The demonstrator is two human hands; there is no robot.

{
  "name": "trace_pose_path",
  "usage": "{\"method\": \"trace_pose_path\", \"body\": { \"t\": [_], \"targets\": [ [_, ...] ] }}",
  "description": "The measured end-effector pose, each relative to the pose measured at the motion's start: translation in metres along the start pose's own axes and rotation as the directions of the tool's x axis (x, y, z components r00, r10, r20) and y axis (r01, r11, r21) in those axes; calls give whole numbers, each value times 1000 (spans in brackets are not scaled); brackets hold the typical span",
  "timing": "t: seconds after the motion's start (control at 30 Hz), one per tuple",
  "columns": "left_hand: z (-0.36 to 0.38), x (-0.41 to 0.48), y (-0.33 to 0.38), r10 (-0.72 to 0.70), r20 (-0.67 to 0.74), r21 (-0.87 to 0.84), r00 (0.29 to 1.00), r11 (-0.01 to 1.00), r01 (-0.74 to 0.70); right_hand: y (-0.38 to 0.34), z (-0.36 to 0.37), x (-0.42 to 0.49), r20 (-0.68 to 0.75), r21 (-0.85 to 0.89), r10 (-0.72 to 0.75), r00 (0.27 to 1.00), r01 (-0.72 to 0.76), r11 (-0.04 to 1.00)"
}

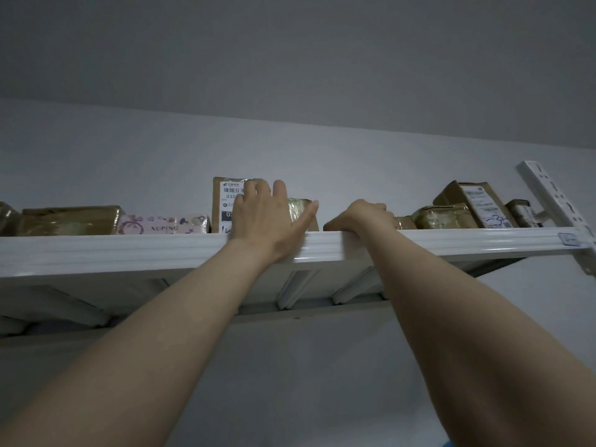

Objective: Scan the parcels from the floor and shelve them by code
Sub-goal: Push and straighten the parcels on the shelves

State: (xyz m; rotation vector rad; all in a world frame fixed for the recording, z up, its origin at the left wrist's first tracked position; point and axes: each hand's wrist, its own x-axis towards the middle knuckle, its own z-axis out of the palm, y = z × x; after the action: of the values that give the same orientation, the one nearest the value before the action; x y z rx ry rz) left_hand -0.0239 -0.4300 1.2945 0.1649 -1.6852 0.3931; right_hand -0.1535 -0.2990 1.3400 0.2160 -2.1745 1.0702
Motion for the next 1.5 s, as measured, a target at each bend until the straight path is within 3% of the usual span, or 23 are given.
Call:
{"method": "trace_pose_path", "body": {
  "t": [0.13, 0.27, 0.37, 0.47, 0.67, 0.83, 0.93, 1.03, 1.2, 1.37, 1.5],
  "targets": [
    [9, 7, 34, 52, 7, -61, 999, 997, -51, 8, -7, -9, -83, 128, -94, 992, 104, 986],
    [19, 5, 67, 129, -36, -121, 991, 984, -133, 40, -21, -14, -228, 204, -95, 969, 143, 968],
    [30, 1, 88, 93, 12, -219, 996, 972, -88, 74, -32, -9, -308, 192, -88, 947, 152, 969],
    [42, 3, 111, 80, 74, -172, 994, 983, -66, 107, -50, 5, -310, 216, -78, 947, 151, 965],
    [52, 34, 161, -135, 306, -156, 942, 969, 190, 186, -87, 60, -385, 197, -85, 919, 172, 965],
    [71, 75, 175, -382, 425, -103, 821, 880, 463, 252, -117, 121, -447, 151, -14, 894, 91, 984],
    [81, 97, 180, -525, 449, 97, 723, 833, 545, 287, -135, 151, -420, 111, 4, 908, 47, 993],
    [98, 122, 171, -572, 474, 209, 669, 811, 546, 314, -142, 178, -327, 165, 8, 945, 49, 985],
    [92, 113, 180, -586, 500, 371, 638, 810, 453, 333, -138, 206, -151, 221, -112, 982, 144, 965],
    [89, 103, 177, -604, 504, 384, 617, 797, 466, 332, -135, 220, -69, 163, -231, 970, 239, 957],
    [88, 105, 174, -589, 445, 381, 675, 806, 453, 325, -137, 218, -45, 182, -296, 954, 299, 937]
  ]
}}
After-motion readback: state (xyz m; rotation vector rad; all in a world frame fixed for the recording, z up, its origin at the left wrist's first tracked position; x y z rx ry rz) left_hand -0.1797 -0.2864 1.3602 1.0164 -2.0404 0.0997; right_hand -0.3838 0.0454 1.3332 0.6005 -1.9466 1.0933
